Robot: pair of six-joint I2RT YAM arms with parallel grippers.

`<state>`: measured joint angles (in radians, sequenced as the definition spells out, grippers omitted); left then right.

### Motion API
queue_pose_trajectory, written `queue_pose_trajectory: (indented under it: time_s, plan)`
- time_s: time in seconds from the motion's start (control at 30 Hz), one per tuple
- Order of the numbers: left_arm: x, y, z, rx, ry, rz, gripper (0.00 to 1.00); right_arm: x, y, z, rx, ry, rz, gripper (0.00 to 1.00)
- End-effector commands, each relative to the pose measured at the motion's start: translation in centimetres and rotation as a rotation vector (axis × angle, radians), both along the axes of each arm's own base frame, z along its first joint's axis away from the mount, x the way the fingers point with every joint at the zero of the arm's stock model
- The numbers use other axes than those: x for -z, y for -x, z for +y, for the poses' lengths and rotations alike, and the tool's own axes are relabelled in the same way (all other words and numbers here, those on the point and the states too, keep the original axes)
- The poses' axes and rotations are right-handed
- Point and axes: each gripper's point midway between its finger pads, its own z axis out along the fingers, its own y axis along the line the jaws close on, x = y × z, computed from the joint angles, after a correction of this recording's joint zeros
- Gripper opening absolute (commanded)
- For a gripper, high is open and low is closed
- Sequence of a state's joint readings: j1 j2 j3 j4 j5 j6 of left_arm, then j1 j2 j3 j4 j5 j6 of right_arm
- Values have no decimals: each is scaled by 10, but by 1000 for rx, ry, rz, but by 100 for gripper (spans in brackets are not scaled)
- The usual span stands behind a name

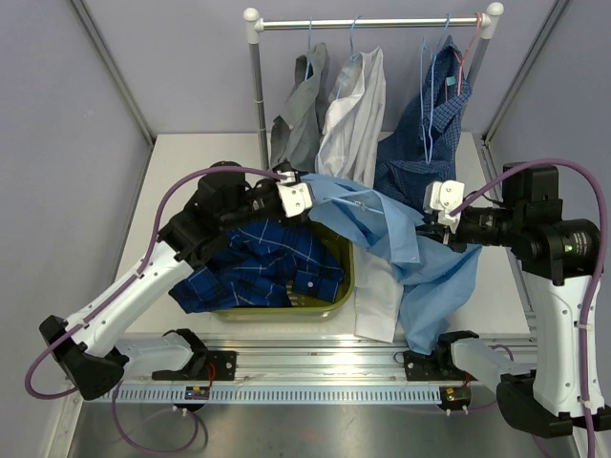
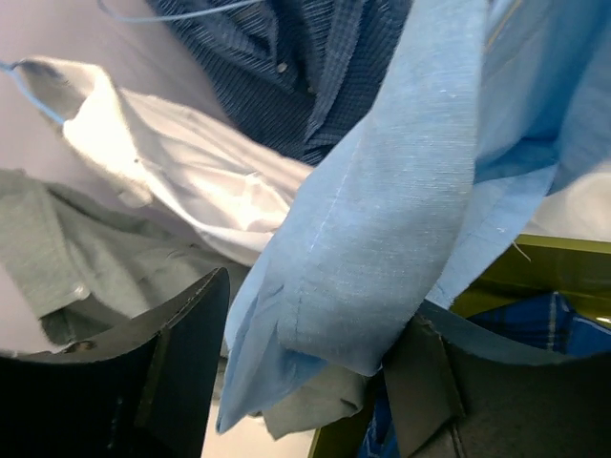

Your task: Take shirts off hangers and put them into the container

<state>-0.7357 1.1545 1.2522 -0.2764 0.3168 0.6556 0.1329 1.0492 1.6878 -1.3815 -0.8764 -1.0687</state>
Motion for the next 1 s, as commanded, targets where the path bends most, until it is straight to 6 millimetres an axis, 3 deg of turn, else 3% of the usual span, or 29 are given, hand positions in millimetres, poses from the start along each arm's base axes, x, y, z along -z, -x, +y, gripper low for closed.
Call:
queue_pose_trajectory:
  time_s: [0.0,0.1,0.17,0.23,0.27,0.37,0.43,0.47,0.5,0.53,0.6,0.67,0.73,0.83,0.97]
  plan:
    - [-22,15,-14,143,68,-28,62,12,60,7,-104,-29,174,0]
    - [-14,19,-18,198,57,-8,52,11,61,9,-117,-41,181,0]
    - [-16,25,-21,239,60,-6,38,12,59,10,-119,-41,187,0]
    - [-13,30,-25,277,54,20,18,11,56,10,-117,-44,194,0]
    - [-13,32,-26,280,63,42,0,11,53,11,-113,-43,207,0]
    - [-11,42,-28,310,88,114,0,3,32,10,-34,-59,188,2]
    - [-9,49,-31,332,123,175,0,4,12,3,114,-71,231,17]
    - [-9,53,-31,323,157,243,0,-6,-6,1,171,-95,173,28]
    - [-10,53,-33,317,189,271,0,-3,-19,-7,287,-106,209,39]
    - [-11,54,-33,306,216,306,0,-13,-34,-10,343,-134,169,64]
    - [-12,56,-36,294,278,399,0,-18,-53,-24,524,-180,183,85]
    - [-18,53,-38,259,334,475,0,-33,-69,-41,658,-216,119,94]
    - [-24,42,-38,189,385,521,0,-41,-75,-52,752,-261,104,96]
    - [-27,32,-42,135,433,622,0,-58,-71,-71,843,-312,31,98]
    - [-27,28,-50,121,451,731,0,-72,-46,-66,796,-364,24,98]
